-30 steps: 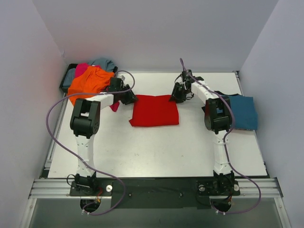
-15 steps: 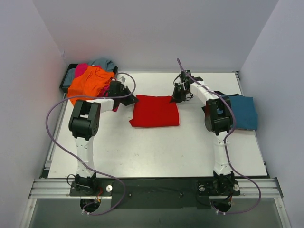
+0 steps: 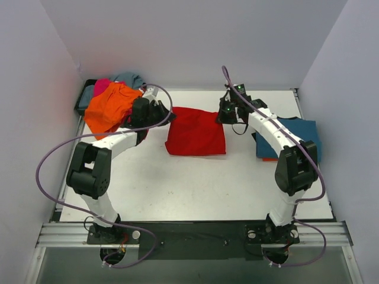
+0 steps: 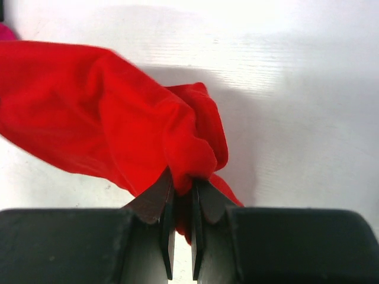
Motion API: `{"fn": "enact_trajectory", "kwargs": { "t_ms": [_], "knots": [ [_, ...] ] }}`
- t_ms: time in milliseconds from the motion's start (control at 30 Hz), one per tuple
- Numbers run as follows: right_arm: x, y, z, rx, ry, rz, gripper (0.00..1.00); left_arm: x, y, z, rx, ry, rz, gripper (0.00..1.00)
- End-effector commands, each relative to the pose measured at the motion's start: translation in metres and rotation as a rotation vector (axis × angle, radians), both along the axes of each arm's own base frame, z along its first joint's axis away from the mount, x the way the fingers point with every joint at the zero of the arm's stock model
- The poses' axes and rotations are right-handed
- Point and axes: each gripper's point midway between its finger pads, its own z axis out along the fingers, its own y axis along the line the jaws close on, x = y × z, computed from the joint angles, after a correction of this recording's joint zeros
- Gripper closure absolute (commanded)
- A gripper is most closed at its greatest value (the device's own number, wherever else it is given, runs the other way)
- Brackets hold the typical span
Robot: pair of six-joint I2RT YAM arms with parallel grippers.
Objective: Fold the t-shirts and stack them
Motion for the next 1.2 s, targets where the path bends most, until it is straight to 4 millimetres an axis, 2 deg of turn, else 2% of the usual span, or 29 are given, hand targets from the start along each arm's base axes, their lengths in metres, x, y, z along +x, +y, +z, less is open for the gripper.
{"fn": "enact_trajectory", "kwargs": {
  "t_ms": [0, 100, 133, 167, 200, 233, 267, 300, 333, 367, 400, 433, 467, 500, 533, 567, 600, 633, 667, 733, 833, 900, 933, 967, 1000, 1033, 1067, 1100, 1167],
  "knots": [
    [-0.005, -0.041, 0.023, -0.054, -0.057, -0.113, 1.0, -0.007, -0.011, 0.061, -0.016, -0.194, -0.004, 1.0],
    [-0.01, -0.075, 0.035, -0.073, -0.044, -0.216, 1.0, -0.021, -0.037, 0.078, -0.028, -0.232, -0.039, 1.0],
    [-0.013, -0.094, 0.041, -0.063, -0.033, -0.269, 1.0, -0.024, -0.047, 0.085, -0.034, -0.25, -0.051, 1.0],
    [-0.016, -0.104, 0.041, -0.057, -0.023, -0.29, 1.0, -0.031, -0.064, 0.095, -0.042, -0.27, -0.077, 1.0],
    [-0.019, -0.12, 0.049, -0.051, -0.035, -0.331, 1.0, -0.032, -0.072, 0.094, -0.039, -0.274, -0.085, 1.0],
    [-0.022, -0.13, 0.052, -0.053, -0.037, -0.353, 1.0, -0.039, -0.09, 0.103, -0.047, -0.29, -0.109, 1.0],
    [-0.026, -0.147, 0.058, -0.064, -0.049, -0.393, 1.0, -0.041, -0.098, 0.101, -0.047, -0.289, -0.118, 1.0],
    [-0.03, -0.154, 0.062, -0.072, -0.057, -0.409, 1.0, -0.047, -0.115, 0.11, -0.059, -0.308, -0.137, 1.0],
    [-0.036, -0.172, 0.069, -0.089, -0.063, -0.457, 1.0, -0.056, -0.13, 0.113, -0.069, -0.315, -0.165, 1.0],
    [-0.041, -0.187, 0.069, -0.1, -0.051, -0.496, 1.0, -0.057, -0.139, 0.12, -0.079, -0.33, -0.166, 1.0],
    [-0.044, -0.197, 0.076, -0.107, -0.067, -0.523, 1.0, -0.065, -0.155, 0.119, -0.088, -0.333, -0.192, 1.0],
    [-0.049, -0.215, 0.077, -0.115, -0.057, -0.571, 1.0, -0.068, -0.166, 0.13, -0.108, -0.354, -0.208, 1.0],
    [-0.053, -0.223, 0.083, -0.114, -0.068, -0.595, 1.0, -0.078, -0.186, 0.126, -0.116, -0.356, -0.233, 1.0],
    [-0.059, -0.238, 0.086, -0.115, -0.064, -0.637, 1.0, -0.08, -0.196, 0.138, -0.138, -0.383, -0.243, 1.0],
    [-0.061, -0.246, 0.089, -0.114, -0.066, -0.656, 1.0, -0.09, -0.218, 0.127, -0.134, -0.376, -0.275, 1.0],
    [-0.067, -0.261, 0.092, -0.116, -0.065, -0.699, 1.0, -0.093, -0.231, 0.141, -0.157, -0.397, -0.289, 1.0],
    [-0.07, -0.27, 0.094, -0.119, -0.067, -0.721, 1.0, -0.102, -0.25, 0.125, -0.15, -0.367, -0.323, 1.0],
    [-0.076, -0.282, 0.098, -0.118, -0.073, -0.757, 1.0, -0.1, -0.264, 0.125, -0.162, -0.367, -0.334, 1.0],
    [-0.079, -0.289, 0.102, -0.126, -0.079, -0.774, 1.0, -0.11, -0.277, 0.127, -0.174, -0.364, -0.36, 1.0],
    [-0.084, -0.306, 0.107, -0.141, -0.086, -0.812, 1.0, -0.115, -0.3, 0.126, -0.191, -0.369, -0.381, 1.0],
    [-0.087, -0.333, 0.104, -0.157, -0.063, -0.87, 1.0, -0.11, -0.33, 0.114, -0.234, -0.364, -0.399, 1.0],
    [-0.087, -0.35, 0.1, -0.152, -0.047, -0.914, 1.0, -0.105, -0.346, 0.109, -0.276, -0.344, -0.402, 1.0],
    [-0.086, -0.356, 0.102, -0.143, -0.049, -0.926, 1.0, -0.102, -0.352, 0.122, -0.306, -0.36, -0.401, 1.0],
    [-0.085, -0.365, 0.096, -0.133, -0.031, -0.943, 1.0, -0.098, -0.361, 0.098, -0.298, -0.322, -0.402, 1.0],
    [-0.085, -0.374, 0.098, -0.129, -0.036, -0.96, 1.0, -0.095, -0.365, 0.113, -0.327, -0.343, -0.402, 1.0],
    [-0.081, -0.378, 0.091, -0.125, -0.014, -0.961, 1.0, -0.09, -0.371, 0.091, -0.306, -0.317, -0.4, 1.0],
    [-0.077, -0.382, 0.092, -0.123, -0.017, -0.962, 1.0, -0.086, -0.375, 0.1, -0.321, -0.336, -0.393, 1.0],
    [-0.073, -0.386, 0.084, -0.123, 0.001, -0.965, 1.0, -0.08, -0.379, 0.086, -0.306, -0.328, -0.386, 1.0],
    [-0.063, -0.394, 0.079, -0.119, 0.013, -0.974, 1.0, -0.07, -0.384, 0.078, -0.297, -0.324, -0.376, 1.0]
  ]
}}
